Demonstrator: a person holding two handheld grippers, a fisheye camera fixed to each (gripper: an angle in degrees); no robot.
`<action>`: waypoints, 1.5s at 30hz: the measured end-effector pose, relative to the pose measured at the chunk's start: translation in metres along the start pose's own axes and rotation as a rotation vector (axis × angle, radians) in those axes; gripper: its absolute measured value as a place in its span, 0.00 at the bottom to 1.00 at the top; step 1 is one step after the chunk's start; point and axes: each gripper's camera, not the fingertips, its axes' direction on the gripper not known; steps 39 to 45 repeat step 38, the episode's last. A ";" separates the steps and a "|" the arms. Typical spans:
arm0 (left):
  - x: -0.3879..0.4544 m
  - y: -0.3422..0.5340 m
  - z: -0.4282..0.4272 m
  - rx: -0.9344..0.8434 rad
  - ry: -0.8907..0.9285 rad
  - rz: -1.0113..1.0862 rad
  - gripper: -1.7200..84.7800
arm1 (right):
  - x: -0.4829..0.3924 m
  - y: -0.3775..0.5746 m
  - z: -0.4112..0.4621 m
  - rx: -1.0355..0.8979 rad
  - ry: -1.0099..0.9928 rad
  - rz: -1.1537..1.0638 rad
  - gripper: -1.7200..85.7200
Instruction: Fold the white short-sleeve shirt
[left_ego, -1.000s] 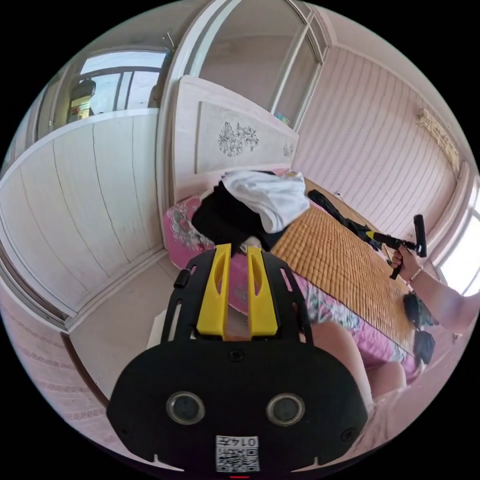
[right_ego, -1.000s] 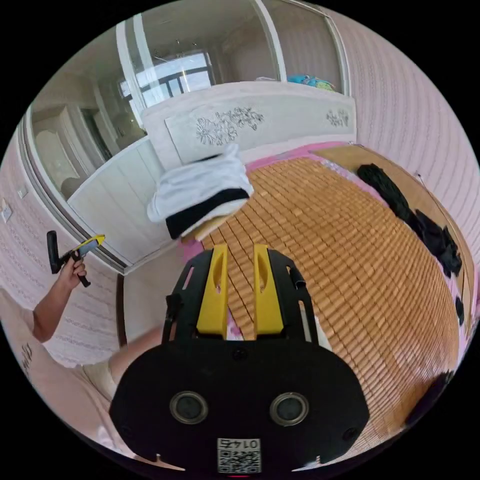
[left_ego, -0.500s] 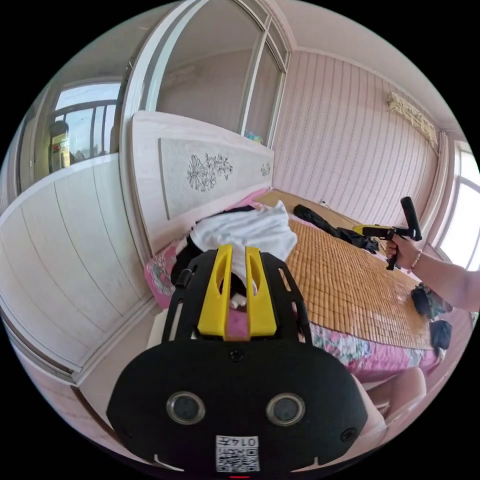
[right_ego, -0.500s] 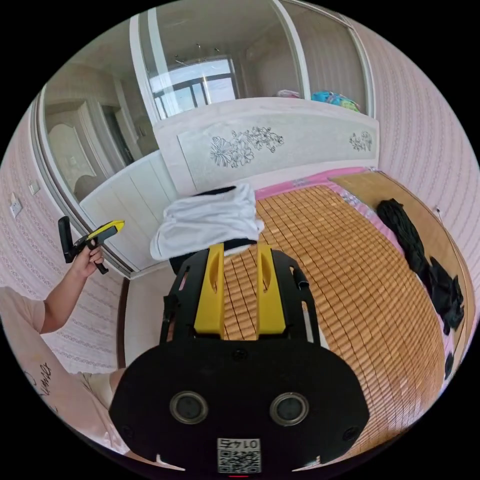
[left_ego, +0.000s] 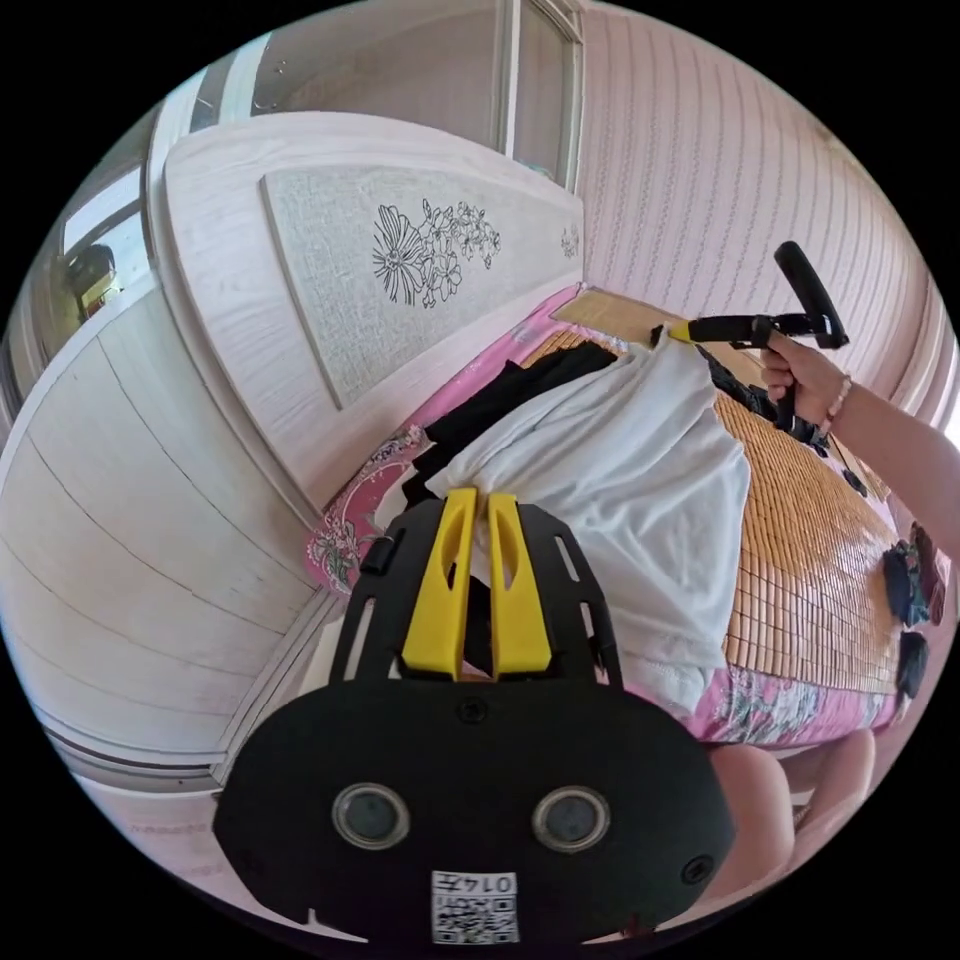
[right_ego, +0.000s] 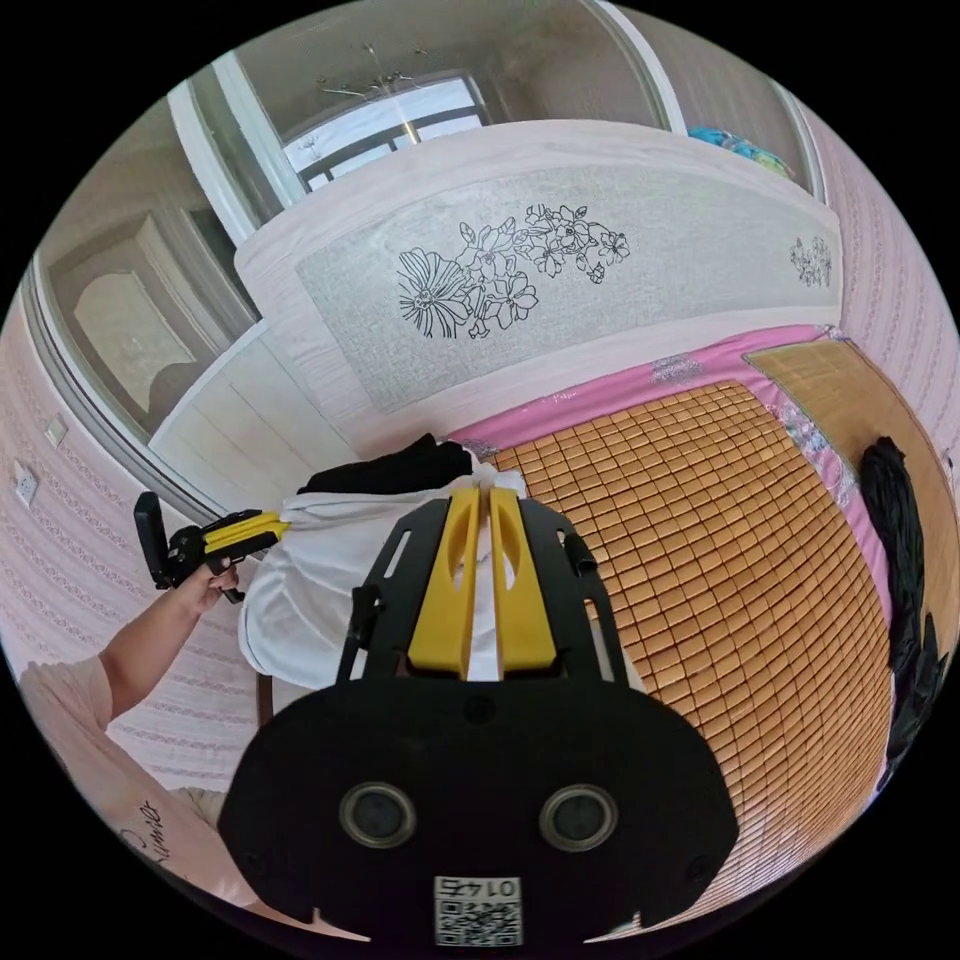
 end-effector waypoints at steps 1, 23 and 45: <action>0.004 0.004 -0.004 0.026 -0.004 0.005 0.02 | 0.000 -0.002 -0.002 0.010 -0.007 -0.007 0.04; 0.202 0.186 -0.100 0.146 -0.009 0.176 0.09 | -0.190 0.494 -0.222 -0.005 0.954 0.002 0.06; 0.672 0.276 -0.151 0.236 0.867 0.840 0.15 | -0.320 0.846 -0.408 -0.082 1.087 0.828 0.13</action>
